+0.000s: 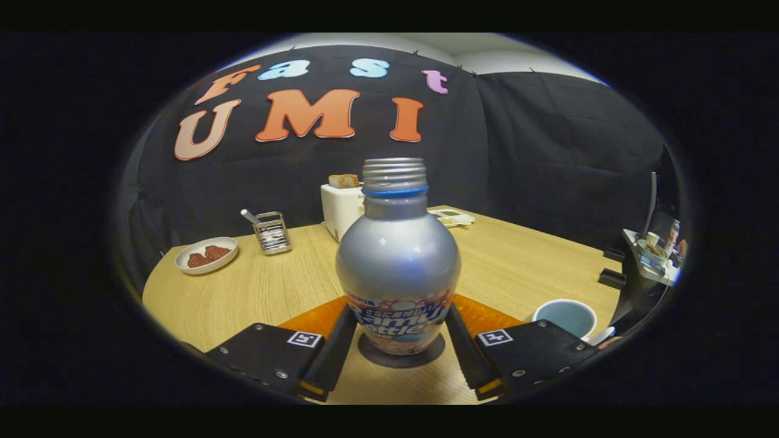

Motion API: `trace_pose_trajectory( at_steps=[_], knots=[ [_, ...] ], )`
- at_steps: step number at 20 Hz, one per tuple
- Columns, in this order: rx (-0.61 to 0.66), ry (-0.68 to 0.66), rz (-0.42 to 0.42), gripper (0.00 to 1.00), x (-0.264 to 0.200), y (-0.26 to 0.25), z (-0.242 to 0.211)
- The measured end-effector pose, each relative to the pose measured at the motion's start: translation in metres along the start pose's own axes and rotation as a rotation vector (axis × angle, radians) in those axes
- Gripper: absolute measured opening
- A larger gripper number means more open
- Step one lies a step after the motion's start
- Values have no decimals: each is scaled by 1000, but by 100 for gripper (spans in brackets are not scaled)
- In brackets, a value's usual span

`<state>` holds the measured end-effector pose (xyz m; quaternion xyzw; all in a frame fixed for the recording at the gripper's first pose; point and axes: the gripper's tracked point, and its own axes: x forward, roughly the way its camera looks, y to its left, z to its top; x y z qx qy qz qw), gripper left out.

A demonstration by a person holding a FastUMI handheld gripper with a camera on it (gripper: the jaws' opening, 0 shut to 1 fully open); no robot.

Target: Take the bottle from table, then pour the juice into the cup, finally place the bottle on the coaster

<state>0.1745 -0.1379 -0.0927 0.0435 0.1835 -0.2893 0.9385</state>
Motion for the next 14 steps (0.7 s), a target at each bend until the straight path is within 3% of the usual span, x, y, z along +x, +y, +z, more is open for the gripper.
trace_pose_trajectory(
  at_steps=[14],
  knots=[
    [-12, 22, 16, 84, 12, 1, -25]
  ],
)
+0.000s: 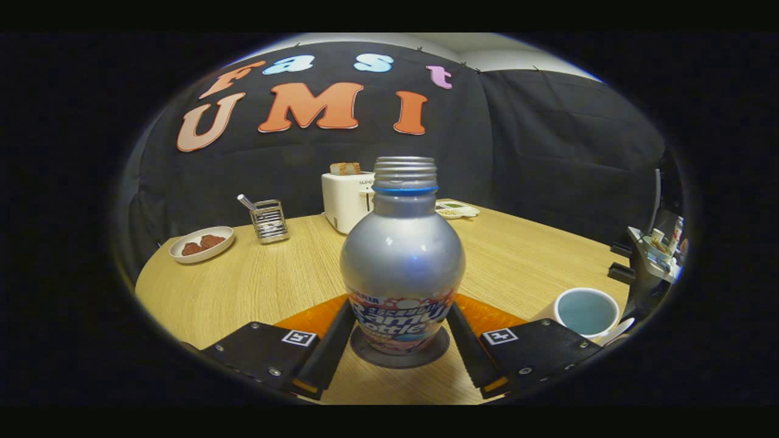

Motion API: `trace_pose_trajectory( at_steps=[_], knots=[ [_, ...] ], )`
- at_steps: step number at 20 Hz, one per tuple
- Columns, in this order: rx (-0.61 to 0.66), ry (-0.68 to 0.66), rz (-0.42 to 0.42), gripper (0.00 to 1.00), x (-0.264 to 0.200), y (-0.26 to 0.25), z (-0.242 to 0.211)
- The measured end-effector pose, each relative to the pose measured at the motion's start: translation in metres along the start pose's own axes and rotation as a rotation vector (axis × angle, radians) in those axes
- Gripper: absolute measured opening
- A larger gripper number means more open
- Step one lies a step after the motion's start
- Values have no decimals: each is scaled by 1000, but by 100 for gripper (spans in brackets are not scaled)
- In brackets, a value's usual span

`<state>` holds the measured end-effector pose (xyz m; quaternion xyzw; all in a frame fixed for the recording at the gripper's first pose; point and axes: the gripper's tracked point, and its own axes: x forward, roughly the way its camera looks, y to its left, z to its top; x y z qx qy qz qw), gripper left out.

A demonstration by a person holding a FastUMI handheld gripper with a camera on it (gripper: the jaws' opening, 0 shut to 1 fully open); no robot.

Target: Take the bottle from table, then pour the juice into the cup, finally place the bottle on the coaster

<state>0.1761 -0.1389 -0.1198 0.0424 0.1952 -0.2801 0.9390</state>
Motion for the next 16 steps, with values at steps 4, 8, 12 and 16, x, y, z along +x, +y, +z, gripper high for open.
trace_pose_trajectory(
  at_steps=[4, 8, 12, 16],
  knots=[
    [-4, 7, 14, 87, -3, 0, -5],
    [-7, 1, 40, 90, -21, 3, -4],
    [14, -39, 80, 90, -54, 9, 4],
    [22, -97, 145, 97, -101, 17, 20]
  ],
)
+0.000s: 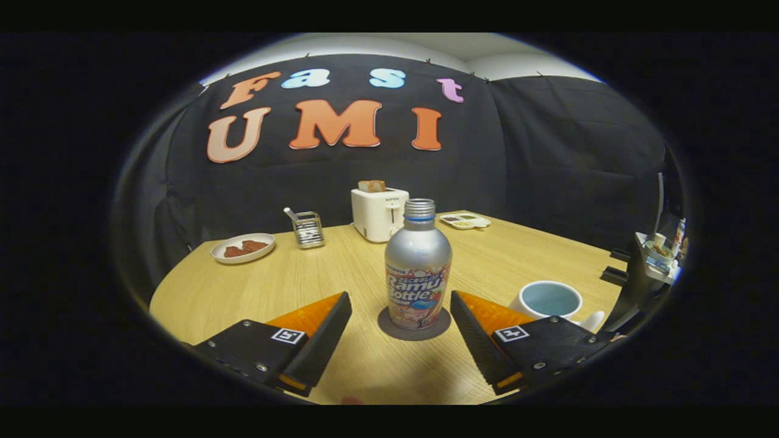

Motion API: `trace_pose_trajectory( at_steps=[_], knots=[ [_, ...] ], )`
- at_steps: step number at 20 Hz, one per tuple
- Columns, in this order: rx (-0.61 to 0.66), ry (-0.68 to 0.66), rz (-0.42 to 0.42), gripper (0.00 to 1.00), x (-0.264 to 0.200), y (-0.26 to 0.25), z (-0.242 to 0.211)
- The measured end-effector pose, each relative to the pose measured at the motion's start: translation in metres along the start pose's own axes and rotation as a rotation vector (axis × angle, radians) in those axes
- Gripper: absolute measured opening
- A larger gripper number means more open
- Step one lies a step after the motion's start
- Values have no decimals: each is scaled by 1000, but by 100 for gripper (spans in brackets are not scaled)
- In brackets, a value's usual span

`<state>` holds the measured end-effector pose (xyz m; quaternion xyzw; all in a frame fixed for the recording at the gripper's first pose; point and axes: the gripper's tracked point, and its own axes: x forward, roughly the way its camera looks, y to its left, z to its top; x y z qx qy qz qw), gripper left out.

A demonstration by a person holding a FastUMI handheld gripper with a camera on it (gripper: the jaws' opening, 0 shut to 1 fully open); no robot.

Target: Take the bottle from table, then pour the juice into the cup, finally place the bottle on the coaster

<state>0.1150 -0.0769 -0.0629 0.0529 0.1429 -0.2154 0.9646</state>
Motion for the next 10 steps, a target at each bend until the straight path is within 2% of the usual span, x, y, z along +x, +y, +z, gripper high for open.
trace_pose_trajectory(
  at_steps=[3, 10],
  knots=[
    [4, -72, 49, 97, -38, 10, 19],
    [-85, -175, 178, 97, -110, 48, 41]
  ],
)
